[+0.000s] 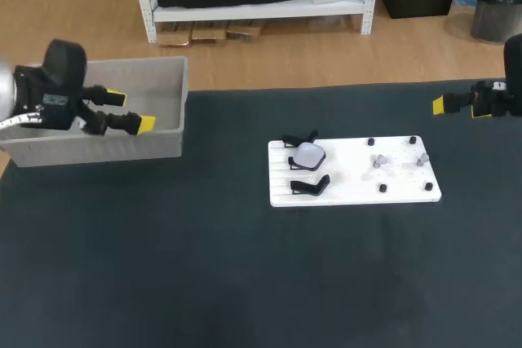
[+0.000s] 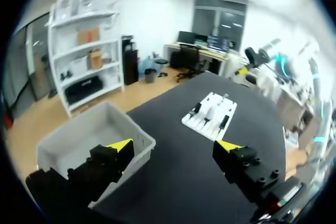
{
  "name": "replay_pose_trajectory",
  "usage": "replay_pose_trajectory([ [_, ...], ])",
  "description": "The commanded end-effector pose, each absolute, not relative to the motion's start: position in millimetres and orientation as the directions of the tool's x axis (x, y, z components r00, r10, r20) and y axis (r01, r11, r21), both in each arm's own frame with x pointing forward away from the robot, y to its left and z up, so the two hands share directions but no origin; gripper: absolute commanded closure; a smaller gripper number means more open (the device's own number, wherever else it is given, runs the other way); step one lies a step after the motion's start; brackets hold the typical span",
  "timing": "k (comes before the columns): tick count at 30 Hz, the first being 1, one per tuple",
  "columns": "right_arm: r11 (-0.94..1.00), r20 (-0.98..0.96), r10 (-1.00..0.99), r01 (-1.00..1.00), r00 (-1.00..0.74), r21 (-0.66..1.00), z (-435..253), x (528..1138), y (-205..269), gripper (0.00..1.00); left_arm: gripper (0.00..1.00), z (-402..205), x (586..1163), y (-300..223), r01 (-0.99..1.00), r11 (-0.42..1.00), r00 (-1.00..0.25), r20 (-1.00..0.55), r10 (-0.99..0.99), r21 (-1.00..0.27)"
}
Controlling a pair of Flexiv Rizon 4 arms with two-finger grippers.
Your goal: Pick up each earbud case from the left stands, insert the matching earbuds, close the lid, and place the case in the box.
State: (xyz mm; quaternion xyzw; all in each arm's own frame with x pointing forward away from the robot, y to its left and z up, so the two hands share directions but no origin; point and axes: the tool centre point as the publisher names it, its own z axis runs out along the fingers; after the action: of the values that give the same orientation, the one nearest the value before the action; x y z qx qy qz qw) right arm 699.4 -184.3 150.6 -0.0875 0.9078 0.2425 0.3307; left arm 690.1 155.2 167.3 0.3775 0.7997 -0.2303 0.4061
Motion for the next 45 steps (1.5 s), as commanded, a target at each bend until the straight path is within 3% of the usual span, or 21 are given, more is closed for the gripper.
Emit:
replay_pose_trajectory([
  [1, 0.866, -0.643, 0.001, -0.321, -0.766, 0.384, 150, 700, -185, 0.0, 0.0, 166, 689, 163, 0.991, 0.063, 0.097, -0.956, 0.276, 0.119],
  [9, 0.866, -0.643, 0.001, -0.321, -0.766, 0.384, 150, 700, -185, 0.0, 0.0, 163, 687, 159, 0.987, 0.101, 0.085, -0.946, 0.314, 0.123],
  [12, 0.866, -0.643, 0.001, -0.321, -0.766, 0.384, 150, 700, -185, 0.0, 0.0, 155, 683, 135, 0.974, 0.206, 0.016, -0.943, 0.333, 0.089],
  [20, 0.866, -0.643, 0.001, -0.321, -0.766, 0.384, 150, 700, -185, 0.0, 0.0, 127, 680, 65, 0.959, 0.274, -0.056, -0.892, 0.448, 0.077],
  [31, 0.866, -0.643, 0.001, -0.321, -0.766, 0.384, 150, 700, -185, 0.0, 0.0, 81, 698, -6, 0.969, 0.236, -0.059, -0.867, 0.495, 0.069],
  [35, 0.866, -0.643, 0.001, -0.321, -0.766, 0.384, 150, 700, -185, 0.0, 0.0, 68, 704, -29, 0.986, 0.169, -0.096, -0.876, 0.473, -0.017],
  [45, 0.866, -0.643, 0.001, -0.321, -0.766, 0.384, 150, 700, -185, 0.0, 0.0, 68, 704, -29, 0.986, 0.169, -0.096, -0.876, 0.473, -0.017],
])
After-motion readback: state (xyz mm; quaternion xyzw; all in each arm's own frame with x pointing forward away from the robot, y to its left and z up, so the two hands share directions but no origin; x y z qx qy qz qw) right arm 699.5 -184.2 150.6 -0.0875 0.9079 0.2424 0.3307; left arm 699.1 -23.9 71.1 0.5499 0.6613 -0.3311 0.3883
